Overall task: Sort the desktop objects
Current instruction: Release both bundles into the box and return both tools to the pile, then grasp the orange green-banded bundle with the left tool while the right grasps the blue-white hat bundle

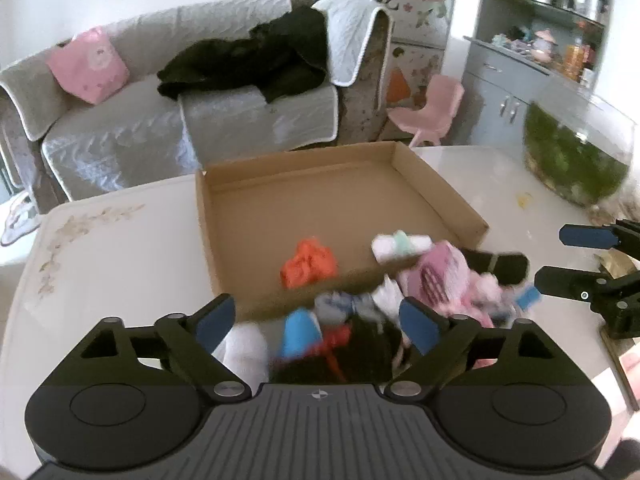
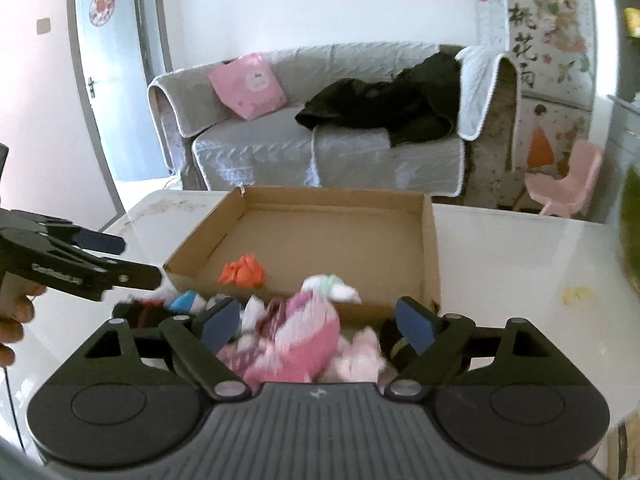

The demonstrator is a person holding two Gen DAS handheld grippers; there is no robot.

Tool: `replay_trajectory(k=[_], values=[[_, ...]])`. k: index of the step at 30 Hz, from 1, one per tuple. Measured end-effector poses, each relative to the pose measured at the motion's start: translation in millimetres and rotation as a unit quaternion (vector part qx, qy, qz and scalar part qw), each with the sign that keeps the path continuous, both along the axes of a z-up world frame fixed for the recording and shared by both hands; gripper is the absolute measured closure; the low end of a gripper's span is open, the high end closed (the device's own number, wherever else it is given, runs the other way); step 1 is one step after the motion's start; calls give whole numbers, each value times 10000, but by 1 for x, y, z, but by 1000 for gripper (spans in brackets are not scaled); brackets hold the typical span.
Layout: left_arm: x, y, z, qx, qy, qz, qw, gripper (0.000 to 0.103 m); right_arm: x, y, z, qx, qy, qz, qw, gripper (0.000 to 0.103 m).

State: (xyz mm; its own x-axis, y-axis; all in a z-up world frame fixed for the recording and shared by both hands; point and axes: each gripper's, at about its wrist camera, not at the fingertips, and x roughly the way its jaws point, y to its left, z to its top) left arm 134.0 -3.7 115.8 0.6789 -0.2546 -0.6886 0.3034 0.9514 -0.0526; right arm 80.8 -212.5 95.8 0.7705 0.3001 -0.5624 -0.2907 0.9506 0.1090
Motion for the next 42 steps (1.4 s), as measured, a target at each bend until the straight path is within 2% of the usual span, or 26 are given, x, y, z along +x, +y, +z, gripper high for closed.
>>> replay_trajectory(k=[3,5,8,11,16,21,29,33,35,37,39,42], values=[[-24,2,-3,39,-33,-49,10000,1,-14,5,-6,-119,-166,49,9998,10],[-38,2,-7,105,-28,-141,9998,1,-23,4,-10,-386,-258,16,9989,9],[-62,3,-14,148,-63,-193,9997,1,-24,-6,-16,-636,-207,-92,9977,8],[-89,6,-25,260,-139,35,9996,1,-20,-16,-25,-779,-126,-225,9966,8],[-120,8,-53,467,35,554,9974,1,-12,-20,-48,-690,-62,-100,9975,9],[-125,5,-63,467,118,1075,9930,1,-6,-24,-64,-635,-100,22,9979,9],[-116,-9,-83,266,309,1158,9924,1,8,-34,-78,-507,-96,114,9986,9],[-108,-15,-95,287,366,1255,9910,1,15,-32,-84,-465,-79,186,9987,9],[-104,-15,-101,324,418,1327,9897,1,14,-29,-86,-416,-87,267,9987,10],[-102,-16,-106,414,444,1403,9882,1,12,-26,-88,-438,-39,300,9986,22],[-101,-13,-110,470,494,1462,9869,1,3,-23,-87,-432,-22,289,9986,29],[-102,-4,-114,473,536,1588,9847,1,-18,-20,-82,-338,-135,474,9982,29]])
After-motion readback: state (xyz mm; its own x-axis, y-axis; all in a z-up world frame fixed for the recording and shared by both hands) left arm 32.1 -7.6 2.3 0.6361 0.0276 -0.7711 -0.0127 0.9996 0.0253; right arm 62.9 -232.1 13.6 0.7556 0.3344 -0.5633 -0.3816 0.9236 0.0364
